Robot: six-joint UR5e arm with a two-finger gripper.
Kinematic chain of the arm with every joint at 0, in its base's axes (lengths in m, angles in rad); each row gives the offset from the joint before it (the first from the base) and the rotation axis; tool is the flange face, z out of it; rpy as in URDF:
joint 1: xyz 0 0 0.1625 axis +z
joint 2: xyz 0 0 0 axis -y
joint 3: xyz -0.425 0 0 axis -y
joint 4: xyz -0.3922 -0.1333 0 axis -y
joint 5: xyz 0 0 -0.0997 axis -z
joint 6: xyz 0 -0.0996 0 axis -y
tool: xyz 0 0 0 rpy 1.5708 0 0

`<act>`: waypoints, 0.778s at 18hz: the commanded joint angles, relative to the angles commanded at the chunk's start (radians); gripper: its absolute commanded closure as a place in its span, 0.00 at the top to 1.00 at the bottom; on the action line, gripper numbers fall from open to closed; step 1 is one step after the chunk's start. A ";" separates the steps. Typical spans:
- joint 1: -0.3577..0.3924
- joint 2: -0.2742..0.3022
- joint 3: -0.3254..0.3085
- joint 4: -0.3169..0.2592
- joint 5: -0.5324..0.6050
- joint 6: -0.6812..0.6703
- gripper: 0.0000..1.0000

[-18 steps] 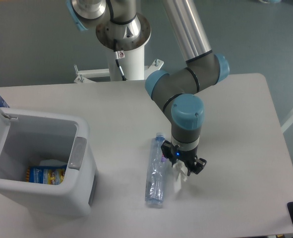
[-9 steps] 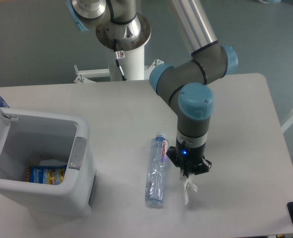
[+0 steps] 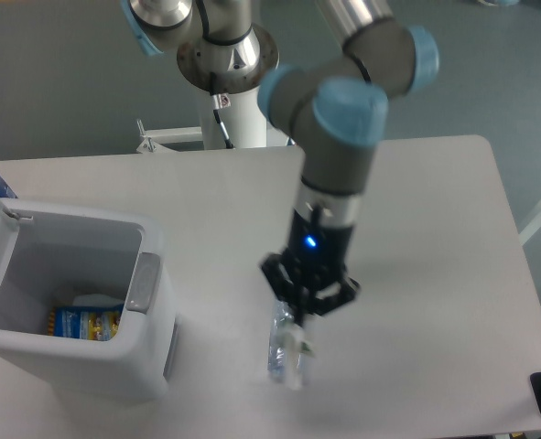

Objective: Place the trash in the trash can
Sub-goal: 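Carry the tissue over the white trash bin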

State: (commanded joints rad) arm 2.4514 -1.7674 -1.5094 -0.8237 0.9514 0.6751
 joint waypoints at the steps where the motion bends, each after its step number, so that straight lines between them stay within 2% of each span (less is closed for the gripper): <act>1: -0.014 0.022 -0.003 0.000 -0.025 -0.017 0.00; 6: -0.129 0.072 -0.011 0.000 -0.033 -0.061 0.00; 9: -0.181 0.097 -0.040 0.000 -0.028 -0.071 0.00; 10: -0.192 0.100 -0.052 0.000 -0.030 -0.069 0.14; 11: -0.201 0.103 -0.063 0.000 -0.030 -0.065 0.55; 12: -0.207 0.100 -0.074 0.002 -0.026 -0.059 1.00; 14: -0.207 0.092 -0.080 0.002 -0.025 -0.063 1.00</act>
State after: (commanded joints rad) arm 2.2442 -1.6751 -1.5892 -0.8222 0.9265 0.6121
